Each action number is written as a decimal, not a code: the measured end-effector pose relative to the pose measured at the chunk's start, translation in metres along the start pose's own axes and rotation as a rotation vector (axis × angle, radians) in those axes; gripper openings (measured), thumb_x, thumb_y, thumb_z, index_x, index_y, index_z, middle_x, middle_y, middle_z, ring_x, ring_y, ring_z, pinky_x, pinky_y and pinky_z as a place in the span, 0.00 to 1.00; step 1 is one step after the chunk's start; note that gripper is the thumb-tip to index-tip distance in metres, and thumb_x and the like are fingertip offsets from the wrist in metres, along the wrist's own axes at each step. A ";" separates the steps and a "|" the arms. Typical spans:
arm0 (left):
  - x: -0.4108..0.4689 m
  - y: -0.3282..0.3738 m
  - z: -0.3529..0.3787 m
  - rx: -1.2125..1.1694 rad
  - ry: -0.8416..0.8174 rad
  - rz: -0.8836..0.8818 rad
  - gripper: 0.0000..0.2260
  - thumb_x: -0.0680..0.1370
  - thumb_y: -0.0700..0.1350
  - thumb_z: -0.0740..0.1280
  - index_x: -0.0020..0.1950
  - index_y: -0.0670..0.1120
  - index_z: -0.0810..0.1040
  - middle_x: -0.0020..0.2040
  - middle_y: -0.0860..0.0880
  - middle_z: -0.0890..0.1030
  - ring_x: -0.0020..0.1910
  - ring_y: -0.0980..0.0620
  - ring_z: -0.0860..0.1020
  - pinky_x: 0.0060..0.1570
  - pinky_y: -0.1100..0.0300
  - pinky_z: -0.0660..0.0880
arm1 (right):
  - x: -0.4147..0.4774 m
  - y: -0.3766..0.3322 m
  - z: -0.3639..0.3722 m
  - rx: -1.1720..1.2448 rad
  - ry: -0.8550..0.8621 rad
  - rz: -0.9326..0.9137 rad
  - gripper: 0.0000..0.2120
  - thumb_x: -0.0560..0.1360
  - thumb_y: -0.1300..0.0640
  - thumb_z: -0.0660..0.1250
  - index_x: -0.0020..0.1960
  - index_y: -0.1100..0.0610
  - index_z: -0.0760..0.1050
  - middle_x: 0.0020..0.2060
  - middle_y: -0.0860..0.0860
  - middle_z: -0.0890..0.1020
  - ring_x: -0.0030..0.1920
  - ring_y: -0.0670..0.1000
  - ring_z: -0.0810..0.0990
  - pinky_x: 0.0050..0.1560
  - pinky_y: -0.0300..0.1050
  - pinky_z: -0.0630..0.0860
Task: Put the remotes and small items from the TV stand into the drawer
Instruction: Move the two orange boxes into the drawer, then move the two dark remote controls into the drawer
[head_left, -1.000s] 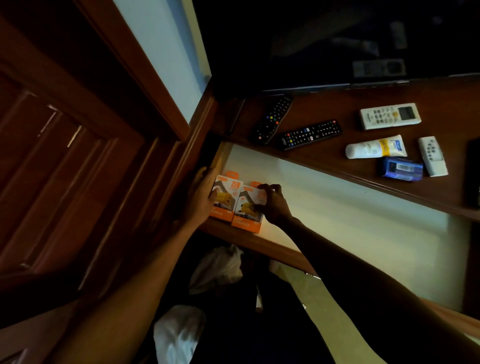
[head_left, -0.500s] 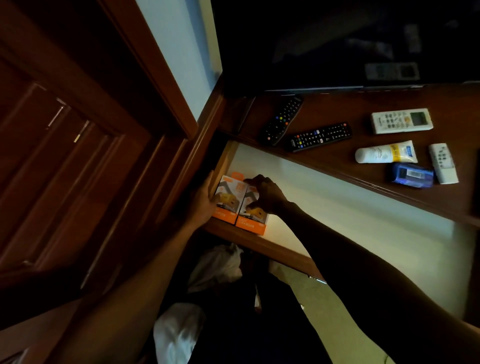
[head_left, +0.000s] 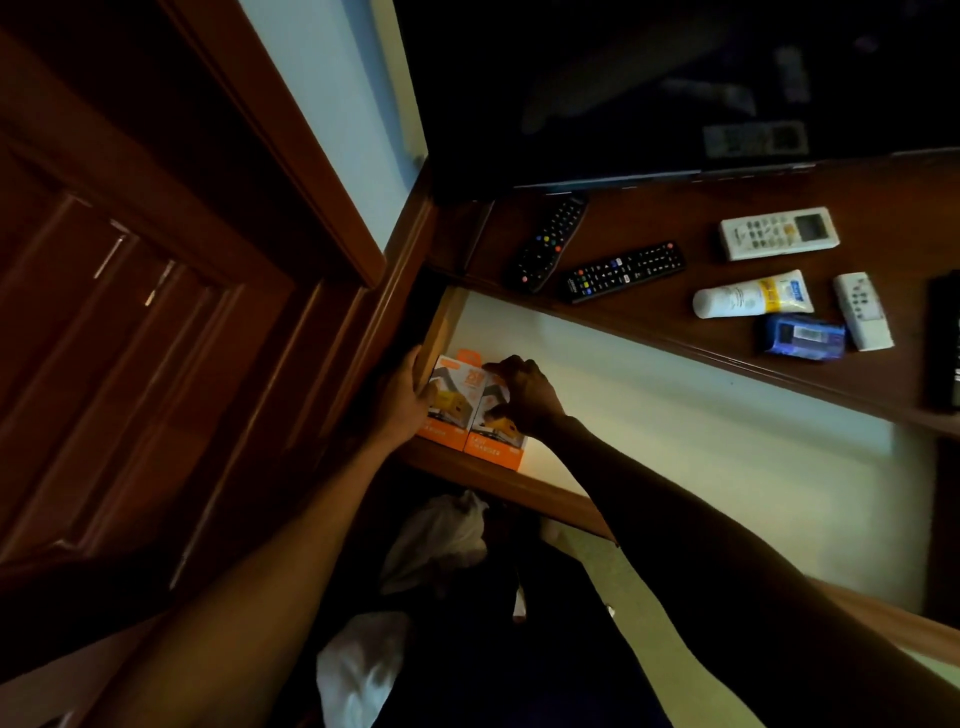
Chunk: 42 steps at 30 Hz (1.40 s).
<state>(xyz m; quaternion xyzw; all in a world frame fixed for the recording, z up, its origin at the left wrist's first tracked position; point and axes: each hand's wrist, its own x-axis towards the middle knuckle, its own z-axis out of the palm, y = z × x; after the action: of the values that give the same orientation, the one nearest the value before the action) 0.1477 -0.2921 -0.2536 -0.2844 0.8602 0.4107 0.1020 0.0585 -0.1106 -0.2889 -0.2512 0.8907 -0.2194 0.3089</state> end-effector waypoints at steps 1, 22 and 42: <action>0.001 0.002 -0.003 0.012 -0.002 -0.001 0.29 0.79 0.46 0.66 0.78 0.48 0.59 0.72 0.43 0.70 0.69 0.43 0.71 0.63 0.48 0.72 | -0.001 -0.002 0.001 0.001 0.004 0.003 0.36 0.68 0.56 0.76 0.73 0.54 0.67 0.67 0.56 0.72 0.65 0.59 0.68 0.63 0.54 0.71; 0.067 0.163 0.026 0.113 0.053 0.283 0.33 0.77 0.60 0.65 0.76 0.46 0.62 0.74 0.39 0.65 0.73 0.39 0.64 0.68 0.45 0.65 | -0.022 0.040 -0.189 -0.198 0.399 -0.070 0.37 0.68 0.49 0.76 0.71 0.59 0.66 0.67 0.59 0.72 0.66 0.63 0.71 0.64 0.55 0.70; 0.043 0.130 -0.049 -0.463 0.105 0.204 0.22 0.69 0.38 0.76 0.59 0.57 0.81 0.66 0.45 0.77 0.63 0.48 0.76 0.60 0.51 0.77 | -0.038 0.007 -0.199 -0.200 0.394 -0.275 0.28 0.71 0.42 0.70 0.67 0.52 0.71 0.59 0.54 0.80 0.56 0.58 0.80 0.52 0.49 0.77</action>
<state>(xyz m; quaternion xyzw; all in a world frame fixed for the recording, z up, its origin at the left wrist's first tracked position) 0.0408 -0.2822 -0.1560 -0.2325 0.7717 0.5896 -0.0524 -0.0492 -0.0355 -0.1339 -0.3517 0.9084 -0.2149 0.0702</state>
